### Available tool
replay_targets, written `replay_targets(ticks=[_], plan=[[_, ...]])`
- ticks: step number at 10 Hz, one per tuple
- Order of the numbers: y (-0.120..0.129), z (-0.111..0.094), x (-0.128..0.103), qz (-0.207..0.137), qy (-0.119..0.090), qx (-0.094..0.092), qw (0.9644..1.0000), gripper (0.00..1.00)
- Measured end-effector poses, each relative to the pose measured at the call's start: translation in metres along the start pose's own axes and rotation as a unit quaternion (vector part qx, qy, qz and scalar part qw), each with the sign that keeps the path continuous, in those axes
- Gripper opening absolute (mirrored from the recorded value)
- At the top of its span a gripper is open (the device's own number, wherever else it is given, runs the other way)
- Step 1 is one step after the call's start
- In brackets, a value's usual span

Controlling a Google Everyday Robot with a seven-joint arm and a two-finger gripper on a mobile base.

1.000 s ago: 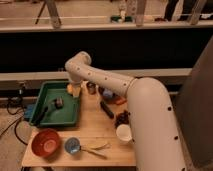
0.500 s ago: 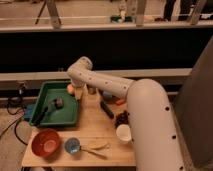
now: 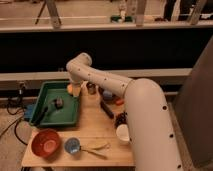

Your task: Place apple in red bowl

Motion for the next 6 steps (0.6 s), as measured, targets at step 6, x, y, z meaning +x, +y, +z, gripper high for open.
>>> replay_targets(ticks=[6], plan=[[0.002,0.012,-0.012,-0.003,-0.003,0.008,1.0,0.8]])
